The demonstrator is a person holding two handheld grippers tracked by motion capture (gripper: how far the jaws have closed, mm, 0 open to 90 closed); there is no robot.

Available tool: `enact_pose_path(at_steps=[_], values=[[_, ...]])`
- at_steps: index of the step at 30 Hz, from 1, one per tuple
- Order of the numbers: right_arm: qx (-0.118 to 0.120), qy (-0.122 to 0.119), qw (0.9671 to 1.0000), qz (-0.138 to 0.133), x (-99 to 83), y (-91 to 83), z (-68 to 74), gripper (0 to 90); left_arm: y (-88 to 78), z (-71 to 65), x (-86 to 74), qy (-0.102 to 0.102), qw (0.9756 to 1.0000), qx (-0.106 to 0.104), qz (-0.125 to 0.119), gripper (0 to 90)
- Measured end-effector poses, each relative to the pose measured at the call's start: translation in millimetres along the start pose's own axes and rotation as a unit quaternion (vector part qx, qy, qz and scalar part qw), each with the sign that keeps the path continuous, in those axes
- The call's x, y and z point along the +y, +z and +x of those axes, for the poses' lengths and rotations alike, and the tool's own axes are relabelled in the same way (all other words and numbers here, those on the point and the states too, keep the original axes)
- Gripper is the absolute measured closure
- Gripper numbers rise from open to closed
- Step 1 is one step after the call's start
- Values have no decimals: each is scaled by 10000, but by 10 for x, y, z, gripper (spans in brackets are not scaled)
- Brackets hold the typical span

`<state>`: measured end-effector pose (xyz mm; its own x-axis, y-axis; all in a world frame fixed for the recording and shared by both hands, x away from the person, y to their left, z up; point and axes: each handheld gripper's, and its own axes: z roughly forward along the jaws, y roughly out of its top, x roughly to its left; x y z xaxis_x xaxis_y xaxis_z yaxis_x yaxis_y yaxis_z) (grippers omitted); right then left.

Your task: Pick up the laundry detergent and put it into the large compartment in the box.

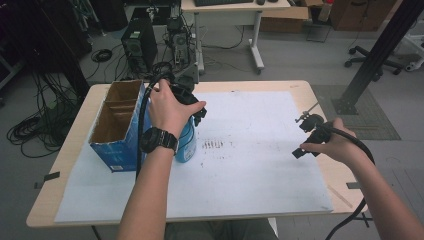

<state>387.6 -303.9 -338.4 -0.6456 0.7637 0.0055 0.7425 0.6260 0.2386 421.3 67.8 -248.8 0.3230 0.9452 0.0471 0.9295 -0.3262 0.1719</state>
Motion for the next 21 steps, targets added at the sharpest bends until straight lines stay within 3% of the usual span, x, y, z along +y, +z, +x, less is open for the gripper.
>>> enact_pose_path(at_steps=[21], values=[[13,6,10000,37,-42,57,-28,158,235,14,3,6,9999,77,132,154]])
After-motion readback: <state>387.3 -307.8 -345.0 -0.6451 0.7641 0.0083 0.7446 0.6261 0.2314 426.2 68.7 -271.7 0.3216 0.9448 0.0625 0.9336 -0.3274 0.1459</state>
